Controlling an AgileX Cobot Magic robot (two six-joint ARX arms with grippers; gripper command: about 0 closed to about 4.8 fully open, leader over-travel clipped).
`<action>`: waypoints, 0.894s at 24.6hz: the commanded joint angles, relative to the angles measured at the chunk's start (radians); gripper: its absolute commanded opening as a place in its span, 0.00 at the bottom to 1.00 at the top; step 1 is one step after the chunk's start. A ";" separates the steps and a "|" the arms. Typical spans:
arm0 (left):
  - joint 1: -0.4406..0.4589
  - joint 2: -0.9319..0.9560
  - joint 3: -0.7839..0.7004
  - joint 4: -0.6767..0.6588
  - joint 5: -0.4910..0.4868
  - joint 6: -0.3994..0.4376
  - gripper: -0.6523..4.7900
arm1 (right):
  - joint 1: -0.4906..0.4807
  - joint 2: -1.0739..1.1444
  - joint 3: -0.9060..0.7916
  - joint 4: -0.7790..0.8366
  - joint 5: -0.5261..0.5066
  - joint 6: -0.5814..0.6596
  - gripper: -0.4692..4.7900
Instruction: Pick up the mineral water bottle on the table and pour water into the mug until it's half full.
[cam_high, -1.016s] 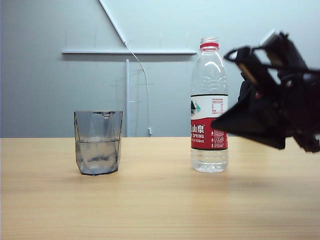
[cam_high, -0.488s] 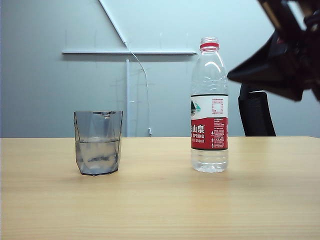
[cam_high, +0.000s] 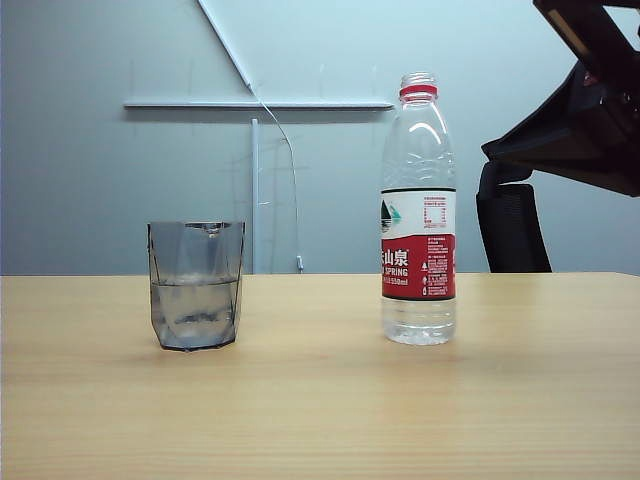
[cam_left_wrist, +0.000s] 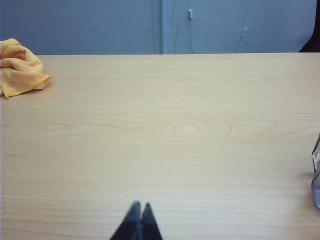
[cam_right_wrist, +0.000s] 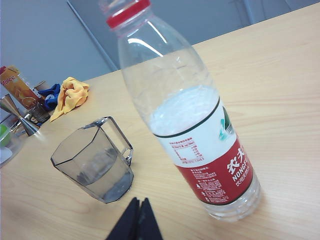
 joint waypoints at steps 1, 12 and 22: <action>0.002 0.000 0.002 0.013 0.002 -0.003 0.12 | 0.000 -0.003 0.004 0.017 0.002 -0.005 0.09; 0.002 0.001 0.002 0.013 0.002 -0.003 0.12 | 0.000 -0.026 0.004 -0.039 0.143 -0.165 0.09; 0.002 0.000 0.002 0.013 0.002 -0.003 0.12 | -0.228 -0.436 0.003 -0.477 0.256 -0.337 0.09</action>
